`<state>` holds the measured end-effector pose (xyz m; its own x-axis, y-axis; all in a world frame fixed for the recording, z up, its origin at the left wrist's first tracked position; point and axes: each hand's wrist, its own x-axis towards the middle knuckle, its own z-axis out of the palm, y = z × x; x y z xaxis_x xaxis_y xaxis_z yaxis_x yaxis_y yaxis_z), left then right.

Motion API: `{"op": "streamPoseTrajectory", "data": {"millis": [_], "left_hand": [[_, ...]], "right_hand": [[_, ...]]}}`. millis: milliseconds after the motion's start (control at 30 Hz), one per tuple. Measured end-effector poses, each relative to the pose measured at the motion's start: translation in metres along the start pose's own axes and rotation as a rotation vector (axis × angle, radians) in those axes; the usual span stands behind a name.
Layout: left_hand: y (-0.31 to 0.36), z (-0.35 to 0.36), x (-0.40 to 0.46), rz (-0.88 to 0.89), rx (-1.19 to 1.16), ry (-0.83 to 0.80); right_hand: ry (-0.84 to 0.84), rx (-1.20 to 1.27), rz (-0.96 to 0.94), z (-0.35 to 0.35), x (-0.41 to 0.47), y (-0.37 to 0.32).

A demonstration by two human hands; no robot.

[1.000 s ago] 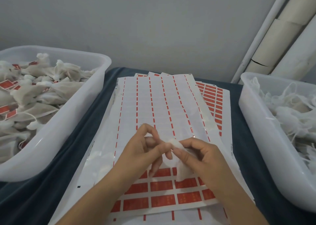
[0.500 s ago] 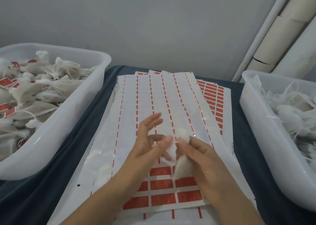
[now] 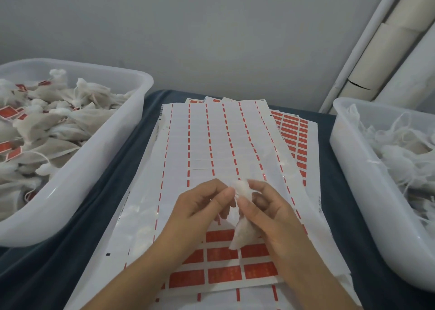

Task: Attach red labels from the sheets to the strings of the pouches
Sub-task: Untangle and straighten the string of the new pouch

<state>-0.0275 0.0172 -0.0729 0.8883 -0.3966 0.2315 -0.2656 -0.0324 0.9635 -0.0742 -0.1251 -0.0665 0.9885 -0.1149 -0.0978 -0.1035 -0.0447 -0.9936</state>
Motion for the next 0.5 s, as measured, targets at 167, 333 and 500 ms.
{"op": "streamPoseTrajectory", "data": {"millis": [167, 333, 500], "left_hand": [[0.008, -0.015, 0.006, -0.14, -0.296, 0.148], [0.009, -0.025, 0.01, -0.167, -0.508, 0.265], [0.012, -0.029, 0.014, -0.141, -0.731, 0.181]], "right_hand": [[-0.062, 0.003, 0.014, -0.002, 0.002, 0.0], [-0.132, -0.063, -0.009, 0.005, 0.002, 0.002], [0.056, -0.171, -0.016, -0.017, 0.004, -0.008]]}}
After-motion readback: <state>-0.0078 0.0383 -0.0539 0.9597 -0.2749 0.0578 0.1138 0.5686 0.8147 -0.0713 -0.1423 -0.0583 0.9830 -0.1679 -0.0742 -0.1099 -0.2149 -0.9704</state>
